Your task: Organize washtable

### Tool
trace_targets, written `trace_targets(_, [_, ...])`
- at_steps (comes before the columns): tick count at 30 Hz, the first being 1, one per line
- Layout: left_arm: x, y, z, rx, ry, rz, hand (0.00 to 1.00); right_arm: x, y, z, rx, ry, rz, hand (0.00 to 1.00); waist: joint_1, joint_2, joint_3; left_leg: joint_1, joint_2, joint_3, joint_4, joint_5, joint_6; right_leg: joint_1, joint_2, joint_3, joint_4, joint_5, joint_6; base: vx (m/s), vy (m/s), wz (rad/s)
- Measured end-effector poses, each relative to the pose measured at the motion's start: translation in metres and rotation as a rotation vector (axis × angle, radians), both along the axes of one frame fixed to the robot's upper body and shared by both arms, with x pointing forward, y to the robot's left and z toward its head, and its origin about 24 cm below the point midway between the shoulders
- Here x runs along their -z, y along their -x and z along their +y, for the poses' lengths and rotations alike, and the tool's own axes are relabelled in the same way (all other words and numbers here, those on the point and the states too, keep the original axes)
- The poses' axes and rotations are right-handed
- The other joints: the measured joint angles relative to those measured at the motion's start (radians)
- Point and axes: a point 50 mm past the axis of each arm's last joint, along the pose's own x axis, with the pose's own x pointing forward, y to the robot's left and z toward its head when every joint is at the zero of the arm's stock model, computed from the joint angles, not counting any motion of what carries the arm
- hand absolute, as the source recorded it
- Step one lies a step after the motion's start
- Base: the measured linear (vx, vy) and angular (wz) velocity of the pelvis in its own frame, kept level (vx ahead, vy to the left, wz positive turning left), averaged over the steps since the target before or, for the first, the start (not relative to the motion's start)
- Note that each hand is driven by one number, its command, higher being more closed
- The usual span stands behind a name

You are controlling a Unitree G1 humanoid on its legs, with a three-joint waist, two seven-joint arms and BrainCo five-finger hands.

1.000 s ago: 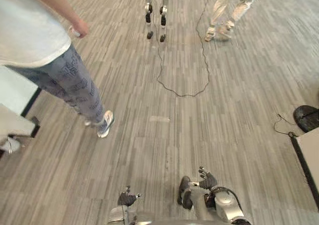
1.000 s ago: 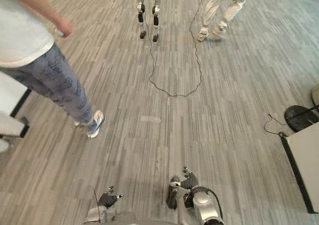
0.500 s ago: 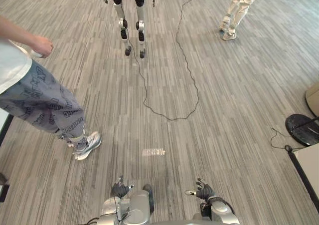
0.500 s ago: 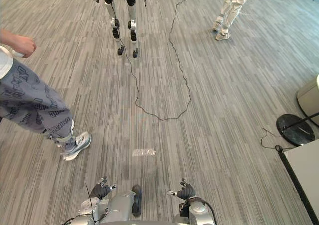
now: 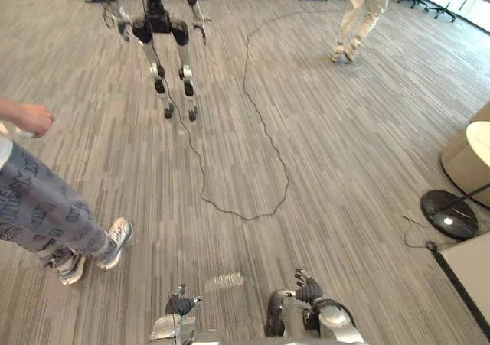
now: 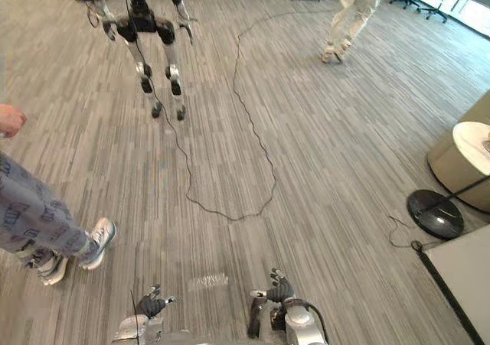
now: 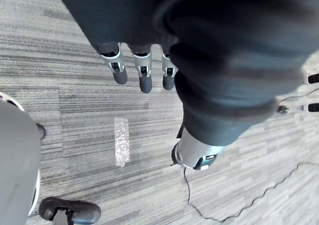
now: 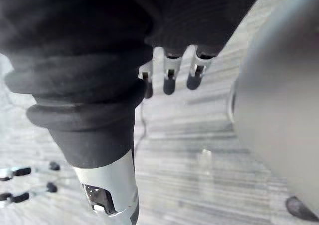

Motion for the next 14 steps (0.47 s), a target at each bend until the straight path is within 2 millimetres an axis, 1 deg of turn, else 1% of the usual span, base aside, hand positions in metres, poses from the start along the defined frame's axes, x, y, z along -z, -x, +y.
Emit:
trace_targets(1, [0.001,0.000,-0.008,-0.004,0.023,0.001,0.00,-0.001,0.000,-0.005,0.011,0.009,-0.006,0.00,-0.015,0.019,-0.001,-0.030,0.035,-0.016,0.070,-0.027,-0.024,0.025,0.025,-0.020,-0.043,-0.016,0.002,0.26,-0.144,0.35])
trace_targets(2, [0.000,-0.002,-0.009,-0.001,0.026,-0.010,0.00,-0.001,0.000,-0.007,0.021,0.009,-0.004,0.00,-0.013,0.033,-0.006,-0.090,0.065,-0.026,0.211,-0.036,-0.038,0.046,0.040,-0.030,-0.070,-0.027,-0.001,0.19,-0.143,0.27])
trace_targets(3, [-0.001,-0.003,-0.009,-0.005,0.023,-0.013,0.00,-0.001,0.000,-0.007,0.023,0.009,-0.003,0.00,-0.010,0.033,-0.005,-0.130,0.083,-0.032,0.299,-0.033,-0.044,0.059,0.047,-0.033,-0.085,-0.028,-0.003,0.16,-0.128,0.17])
trace_targets(4, [-0.002,-0.004,-0.008,-0.007,0.021,-0.022,0.00,-0.001,0.002,-0.006,0.028,0.005,-0.006,0.00,0.000,0.032,-0.001,-0.208,0.122,-0.046,0.454,-0.036,-0.054,0.091,0.064,-0.038,-0.114,-0.031,-0.007,0.14,-0.092,0.03])
trace_targets(5, [-0.002,-0.006,-0.008,-0.005,0.020,-0.029,0.00,0.000,0.004,-0.010,0.044,0.010,0.003,0.00,0.008,0.037,0.000,-0.237,0.145,-0.043,0.508,-0.037,-0.053,0.126,0.075,-0.038,-0.132,-0.033,-0.010,0.17,-0.068,-0.02])
trace_targets(7, [-0.003,-0.006,-0.007,-0.004,0.018,-0.028,0.00,0.001,0.005,-0.012,0.052,0.014,0.010,0.00,0.008,0.035,0.000,-0.241,0.148,-0.046,0.438,-0.037,-0.052,0.152,0.073,-0.036,-0.147,-0.035,-0.004,0.11,-0.002,-0.09])
trace_targets(8, [-0.002,-0.005,-0.006,-0.005,0.014,-0.026,0.00,0.001,0.005,-0.013,0.050,0.016,0.010,0.00,0.007,0.035,0.000,-0.240,0.141,-0.055,0.317,-0.036,-0.052,0.159,0.071,-0.024,-0.153,-0.035,0.005,0.07,0.064,-0.27])
trace_targets(9, [-0.002,-0.006,-0.006,-0.007,0.015,-0.027,0.00,0.002,0.006,-0.013,0.047,0.018,0.017,0.00,0.008,0.035,0.000,-0.238,0.123,-0.084,0.184,0.015,-0.056,0.155,0.070,-0.006,-0.155,-0.032,0.013,0.08,0.092,-0.43])
trace_targets(10, [-0.002,-0.006,-0.007,-0.005,0.016,-0.026,0.00,0.002,0.007,-0.013,0.042,0.020,0.023,0.00,0.012,0.031,-0.006,-0.217,0.108,-0.077,0.150,0.030,-0.048,0.155,0.066,0.015,-0.161,-0.025,0.022,0.10,0.110,-0.44])
trace_targets(11, [-0.001,-0.003,-0.004,-0.003,0.008,-0.017,0.00,0.003,0.007,-0.012,0.037,0.020,0.024,0.00,0.008,0.019,-0.017,-0.199,0.089,-0.065,0.102,0.051,-0.043,0.165,0.055,0.022,-0.183,-0.014,0.031,0.14,0.109,-0.25])
trace_targets(12, [0.000,-0.001,0.000,-0.002,-0.002,-0.002,0.00,0.003,0.008,-0.010,0.020,0.024,0.026,0.00,0.004,0.005,-0.026,-0.184,0.072,-0.060,0.068,0.063,-0.035,0.175,0.048,0.024,-0.215,0.012,0.029,0.18,0.139,-0.12])
trace_targets(14, [0.000,-0.003,0.000,0.000,-0.003,-0.002,0.00,0.004,0.010,-0.009,-0.003,0.039,0.034,0.00,0.008,0.000,-0.030,-0.171,0.053,-0.061,0.051,0.071,-0.022,0.186,0.038,0.027,-0.243,0.026,0.035,0.11,0.106,-0.04])
